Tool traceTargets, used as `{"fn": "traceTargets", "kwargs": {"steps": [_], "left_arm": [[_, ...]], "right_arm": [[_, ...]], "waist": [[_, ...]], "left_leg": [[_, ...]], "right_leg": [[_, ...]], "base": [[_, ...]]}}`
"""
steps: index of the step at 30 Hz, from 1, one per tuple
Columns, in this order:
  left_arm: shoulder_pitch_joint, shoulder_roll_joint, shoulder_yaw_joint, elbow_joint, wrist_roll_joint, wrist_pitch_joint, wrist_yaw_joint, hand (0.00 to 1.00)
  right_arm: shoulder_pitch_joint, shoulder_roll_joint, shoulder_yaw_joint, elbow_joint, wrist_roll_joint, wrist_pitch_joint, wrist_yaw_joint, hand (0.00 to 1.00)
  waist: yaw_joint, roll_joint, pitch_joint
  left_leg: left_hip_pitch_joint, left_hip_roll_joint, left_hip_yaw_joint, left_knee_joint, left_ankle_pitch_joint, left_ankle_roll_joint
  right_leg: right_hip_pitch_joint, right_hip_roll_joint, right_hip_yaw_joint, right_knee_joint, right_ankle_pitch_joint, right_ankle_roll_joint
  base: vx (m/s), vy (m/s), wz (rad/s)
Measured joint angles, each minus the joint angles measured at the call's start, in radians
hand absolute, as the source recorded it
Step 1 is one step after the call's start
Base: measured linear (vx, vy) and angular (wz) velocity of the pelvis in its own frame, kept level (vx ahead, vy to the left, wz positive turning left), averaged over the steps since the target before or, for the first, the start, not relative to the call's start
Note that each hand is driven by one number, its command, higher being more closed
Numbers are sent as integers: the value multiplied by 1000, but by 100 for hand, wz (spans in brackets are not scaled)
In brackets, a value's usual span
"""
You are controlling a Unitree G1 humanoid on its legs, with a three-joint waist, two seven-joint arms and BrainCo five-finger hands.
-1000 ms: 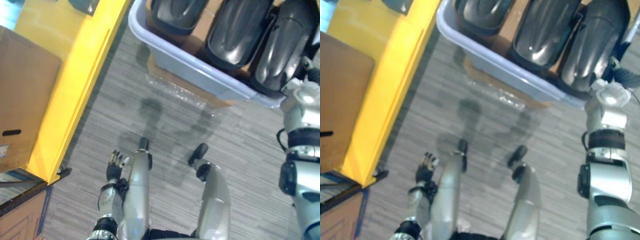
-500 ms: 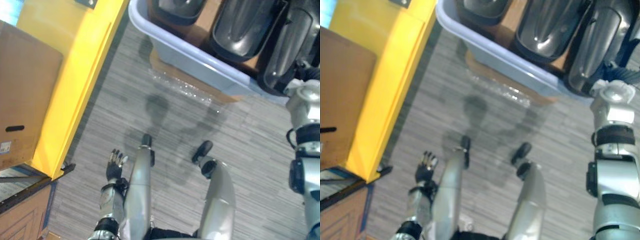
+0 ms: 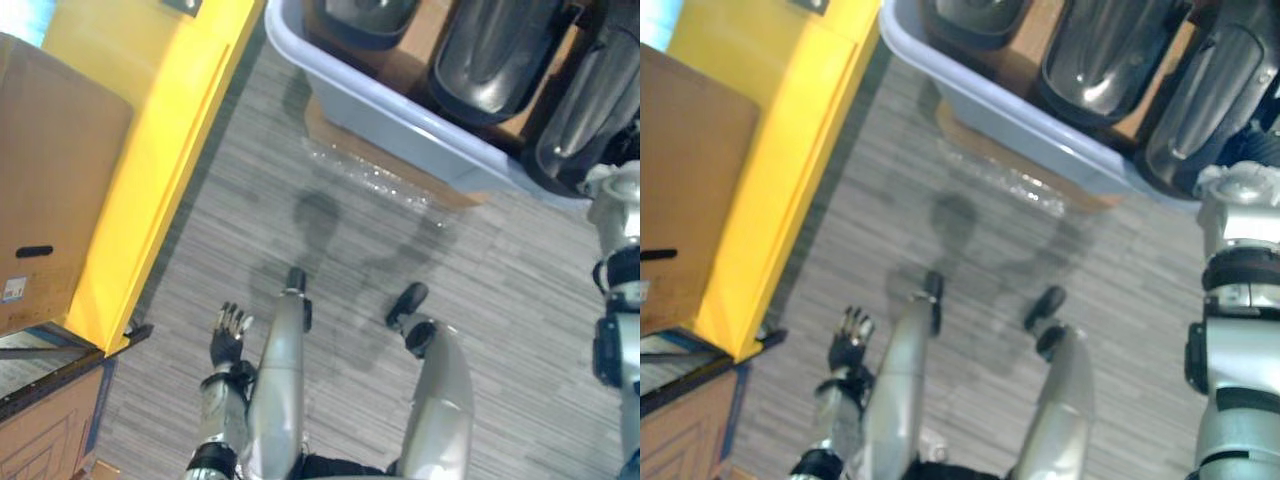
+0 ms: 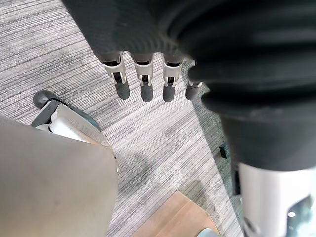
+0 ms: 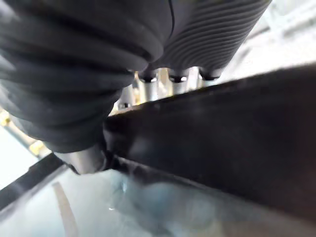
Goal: Walk over and take plastic housings, then place them on the shelf
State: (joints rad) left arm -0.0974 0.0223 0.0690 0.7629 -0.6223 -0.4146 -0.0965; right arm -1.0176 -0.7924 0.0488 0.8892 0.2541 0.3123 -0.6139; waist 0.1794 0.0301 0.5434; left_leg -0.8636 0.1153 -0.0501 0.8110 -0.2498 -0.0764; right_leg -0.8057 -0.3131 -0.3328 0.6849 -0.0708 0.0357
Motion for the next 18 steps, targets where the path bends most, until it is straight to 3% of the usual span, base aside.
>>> {"fn": "traceTargets", "kwargs": {"steps": [9, 16, 18], "left_arm": [[46, 1, -12, -19, -15, -17, -2, 0], [100, 1, -23, -97, -118, -13, -21, 0], [116, 5, -32, -177, -119, -6, 2, 0]], "right_arm": [[76, 1, -13, -3, -44, -6, -46, 100], [169, 4, -80, -143, -123, -86, -101, 100], [229, 24, -157, -227, -158, -124, -133, 100]], "waist": [[-6, 0, -1], [-28, -12, -8], [-30, -18, -12]], "left_leg": [[75, 7, 6, -31, 1, 1], [235, 14, 20, -124, 12, -6], [316, 13, 30, -193, 31, -8]], "right_leg": [[85, 14, -10, -53, 11, 10], [236, 33, -26, -141, 22, 15], [313, 41, -38, -199, 39, 20]], "base": [[-1, 2, 0], [32, -9, 0], [64, -21, 0]]}}
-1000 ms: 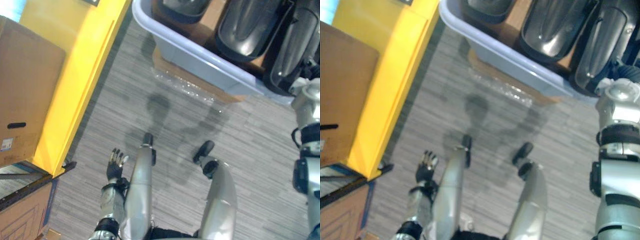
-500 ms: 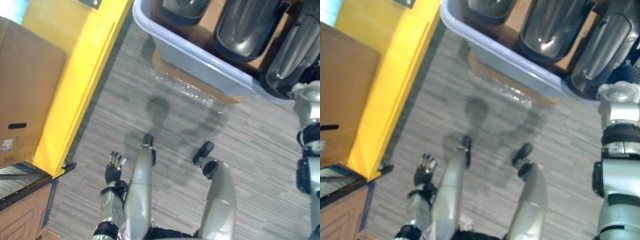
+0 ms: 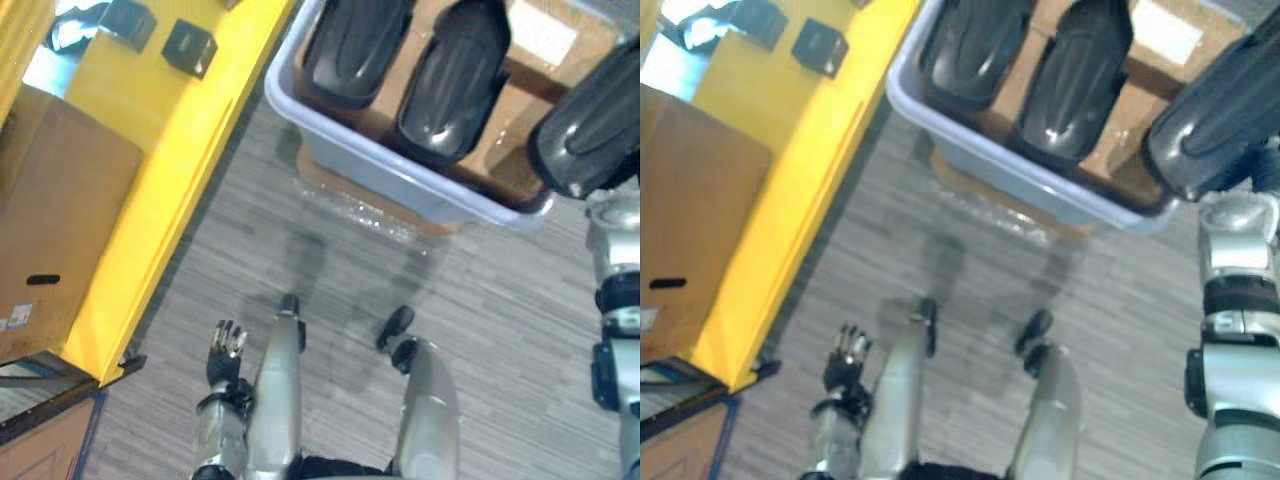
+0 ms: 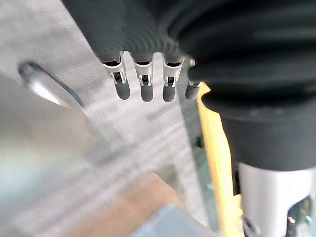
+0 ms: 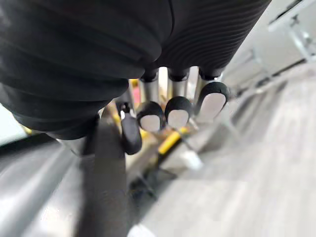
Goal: Walk over and take plastic housings, then place them on the shelf
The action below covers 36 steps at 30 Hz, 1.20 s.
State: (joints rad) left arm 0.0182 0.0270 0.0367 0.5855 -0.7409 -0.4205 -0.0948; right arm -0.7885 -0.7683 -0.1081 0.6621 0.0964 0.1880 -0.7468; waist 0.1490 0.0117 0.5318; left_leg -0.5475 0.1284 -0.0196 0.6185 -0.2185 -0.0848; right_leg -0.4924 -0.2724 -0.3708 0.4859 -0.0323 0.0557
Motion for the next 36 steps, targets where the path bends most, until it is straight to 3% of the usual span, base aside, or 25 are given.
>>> {"fn": "traceTargets", "kwargs": {"steps": [4, 6, 7, 9, 14, 16, 23, 27, 33, 36], "left_arm": [[66, 42, 3, -197, 14, 17, 56, 0], [107, 51, 36, -370, 97, 55, 117, 0], [115, 50, 43, -408, 116, 66, 127, 0], [141, 50, 60, -529, 190, 131, 162, 0], [108, 52, 55, -689, 331, 219, 202, 0], [61, 72, 36, -730, 370, 259, 202, 0], [-119, 156, -49, -729, 476, 338, 185, 0], [-233, 206, -102, -647, 470, 380, 133, 0], [-285, 206, -133, -526, 461, 473, 123, 0], [-300, 214, -139, -492, 424, 517, 122, 0]], "right_arm": [[116, 60, -76, -121, -76, -41, -23, 100], [223, 104, -130, -240, -138, -54, -24, 100], [252, 117, -141, -270, -163, -55, -24, 100], [360, 184, -148, -367, -256, -58, -22, 100], [430, 284, -144, -441, -385, -76, 5, 100], [431, 302, -115, -456, -434, -104, 41, 100], [422, 310, 28, -458, -541, -210, 179, 100], [358, 310, 123, -450, -562, -260, 235, 100], [273, 312, 185, -412, -584, -323, 276, 100], [267, 312, 207, -400, -600, -333, 296, 100]], "waist": [[-20, -45, -27], [-27, -70, -44], [-26, -72, -57], [-29, -76, -165], [-35, -69, -258], [-46, -68, -288], [-55, -57, -358], [-60, -41, -376], [-73, -46, -379], [-73, -55, -385]], "left_leg": [[128, -8, 1, -134, 42, -9], [235, -23, 1, -252, 87, -12], [254, -25, 0, -278, 95, -12], [300, -33, 0, -362, 116, -11], [414, -36, 4, -440, 117, -11], [455, -44, 8, -462, 117, -10], [538, -48, 36, -513, 119, -8], [565, -51, 62, -522, 122, -3], [575, -50, 78, -521, 128, -4], [579, -45, 81, -523, 132, -8]], "right_leg": [[119, 13, -24, -99, 18, 8], [212, 16, -49, -178, 38, 15], [230, 18, -57, -198, 41, 17], [280, 36, -77, -280, 61, 28], [410, 53, -97, -397, 92, 48], [461, 55, -97, -447, 109, 58], [535, 64, -89, -520, 141, 64], [556, 66, -67, -550, 163, 61], [563, 77, -53, -564, 183, 49], [563, 83, -44, -565, 184, 47]], "base": [[109, -25, 12], [152, -25, 21], [108, -10, 19], [177, -11, 13], [166, 16, 4], [106, 33, -2], [44, 17, -10], [-25, 13, -17], [-79, 2, -7], [-73, -9, -8]]}}
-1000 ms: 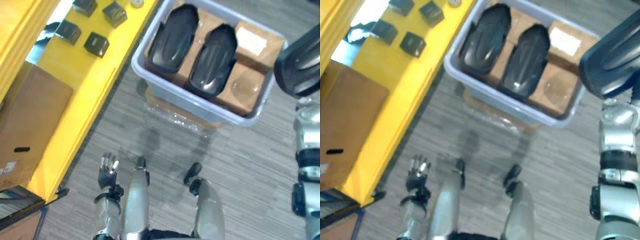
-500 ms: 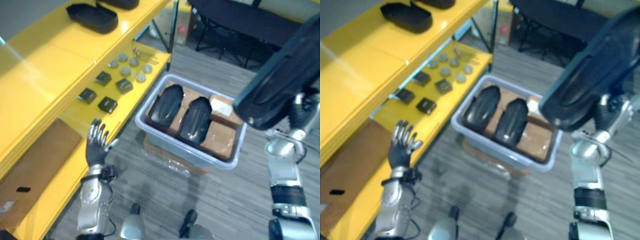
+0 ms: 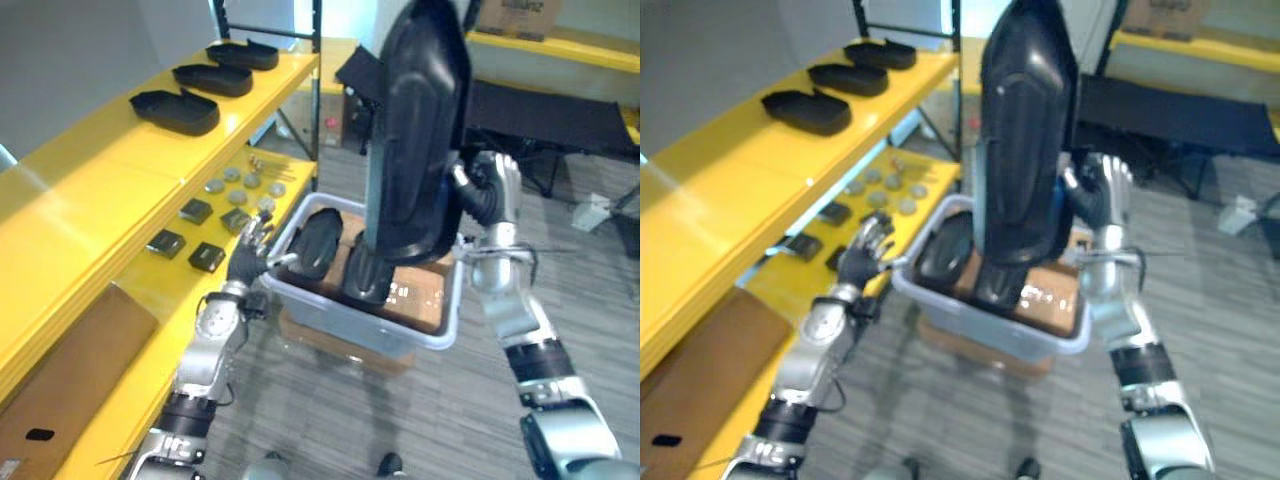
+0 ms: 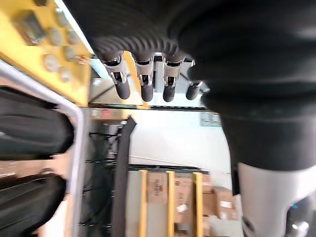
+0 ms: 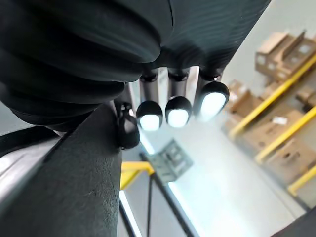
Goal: Walk over and take plastic housings, then place them on the shelf
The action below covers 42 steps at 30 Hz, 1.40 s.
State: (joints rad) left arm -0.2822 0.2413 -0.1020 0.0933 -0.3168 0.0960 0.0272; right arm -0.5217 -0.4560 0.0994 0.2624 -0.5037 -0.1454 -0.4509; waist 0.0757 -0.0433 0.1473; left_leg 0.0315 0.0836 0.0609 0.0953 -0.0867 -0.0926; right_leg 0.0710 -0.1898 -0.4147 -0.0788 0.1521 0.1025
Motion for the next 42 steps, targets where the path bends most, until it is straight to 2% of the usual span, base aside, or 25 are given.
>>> {"fn": "traceTargets", "kwargs": {"steps": [7, 9, 12, 21, 25, 31, 40, 42], "left_arm": [[-56, 27, -29, 77, -96, 85, -29, 0], [-63, 27, -30, 109, -205, 133, -48, 0], [-68, 26, -34, 143, -283, 167, -50, 0], [-70, 26, -35, 169, -345, 166, -52, 0], [-70, 27, -32, 169, -347, 162, -52, 0], [-71, 30, -20, 169, -353, 126, -52, 0], [-96, 38, -9, 165, -353, 107, -74, 0], [-110, 38, -4, 159, -352, 99, -75, 0]], "right_arm": [[-18, 0, 57, 35, -23, -10, 40, 100], [-32, 0, 62, 39, -26, -13, 63, 100], [-45, 0, 62, 39, -48, -32, 70, 100], [-52, -1, 98, 82, -116, -50, 143, 100], [-56, -1, 102, 97, -141, -58, 152, 100], [-57, -8, 103, 130, -160, -70, 172, 100], [-56, -8, 127, 150, -179, -77, 189, 100], [-56, -8, 133, 162, -180, -92, 189, 100]], "waist": [[-3, -18, -12], [-4, -25, -16], [-4, -25, -16], [-4, -26, -16], [-4, -27, -17], [-4, -32, -20], [-3, -33, -21], [-3, -33, -21]], "left_leg": [[0, 0, -1, -4, 8, -1], [1, -2, -3, -17, 16, -1], [1, -2, -3, -17, 16, 0], [1, -3, -4, -15, 16, 0], [1, -3, -4, -15, 16, 0], [1, -3, -4, -15, 16, 0], [1, -3, -4, -14, 16, 0], [1, -3, -5, -14, 16, 0]], "right_leg": [[-1, 0, 0, -1, 7, -5], [-3, 0, -1, -1, 8, -5], [-3, -1, -2, -1, 10, -5], [-3, -1, -2, -1, 13, -5], [-3, -1, -2, -1, 13, -5], [-3, -1, -2, -1, 13, -5], [-3, -1, -2, -1, 13, -5], [-2, -1, -3, -1, 14, -5]], "base": [[-34, 2, 0], [-3, 6, 2], [0, 0, 0], [0, 0, 0], [0, 0, 0], [0, 0, 0], [0, 0, 0], [0, 0, 0]]}}
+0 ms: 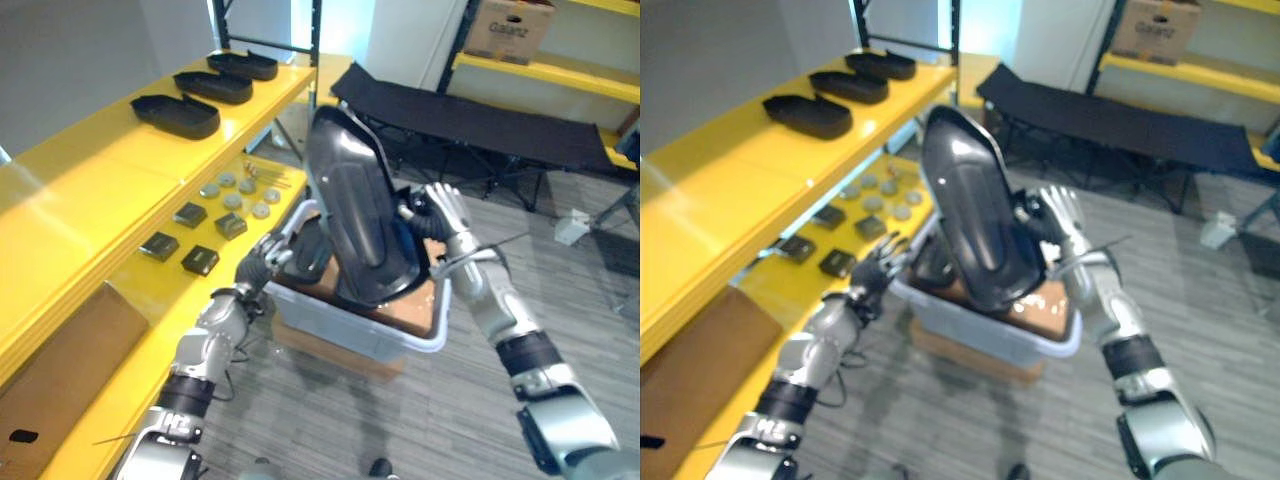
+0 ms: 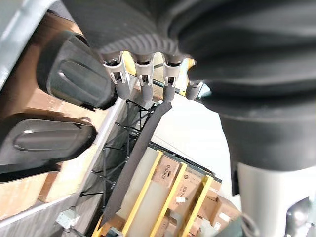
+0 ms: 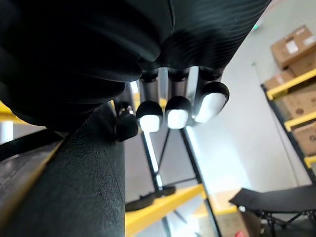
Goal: Walk over and take plastic housings, then place them on the shelf
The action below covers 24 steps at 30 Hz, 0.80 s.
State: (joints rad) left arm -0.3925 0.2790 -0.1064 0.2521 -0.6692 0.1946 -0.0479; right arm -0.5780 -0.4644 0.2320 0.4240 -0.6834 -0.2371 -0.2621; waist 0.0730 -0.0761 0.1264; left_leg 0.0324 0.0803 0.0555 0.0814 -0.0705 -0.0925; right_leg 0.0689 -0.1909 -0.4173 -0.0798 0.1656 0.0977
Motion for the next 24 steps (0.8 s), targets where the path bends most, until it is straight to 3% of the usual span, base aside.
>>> {"fn": "traceTargets", "kwargs": {"steps": [16, 19, 20, 24], "left_arm": [[-6, 17, -33, -6, 10, -4, -53, 0], [-6, 17, -40, -6, 21, 14, -54, 0], [-6, 17, -77, -2, 63, 41, -57, 0], [-5, 18, -96, 5, 88, 41, -67, 0]], "right_arm": [[-32, 0, 56, 61, -2, -2, -4, 100], [-38, 0, 68, 66, -2, 0, -5, 100], [-44, 0, 85, 67, -1, 1, -5, 100], [-69, 0, 86, 72, -1, 1, -5, 100]], "waist": [[3, 0, 0], [5, 1, 0], [6, 2, 1], [7, 7, 1]], "left_leg": [[-17, -2, -22, 17, 0, 0], [-18, -2, -23, 20, 0, 0], [-26, -2, -27, 30, 0, 0], [-31, -2, -33, 32, 0, 0]], "right_leg": [[4, -1, -23, 0, 1, -1], [5, -1, -23, 0, 2, -2], [4, -1, -25, 0, 2, -3], [3, -1, -31, 0, 2, -3]], "base": [[-3, 4, 3], [-40, 18, 0], [-55, 28, 5], [-23, 17, 5]]}}
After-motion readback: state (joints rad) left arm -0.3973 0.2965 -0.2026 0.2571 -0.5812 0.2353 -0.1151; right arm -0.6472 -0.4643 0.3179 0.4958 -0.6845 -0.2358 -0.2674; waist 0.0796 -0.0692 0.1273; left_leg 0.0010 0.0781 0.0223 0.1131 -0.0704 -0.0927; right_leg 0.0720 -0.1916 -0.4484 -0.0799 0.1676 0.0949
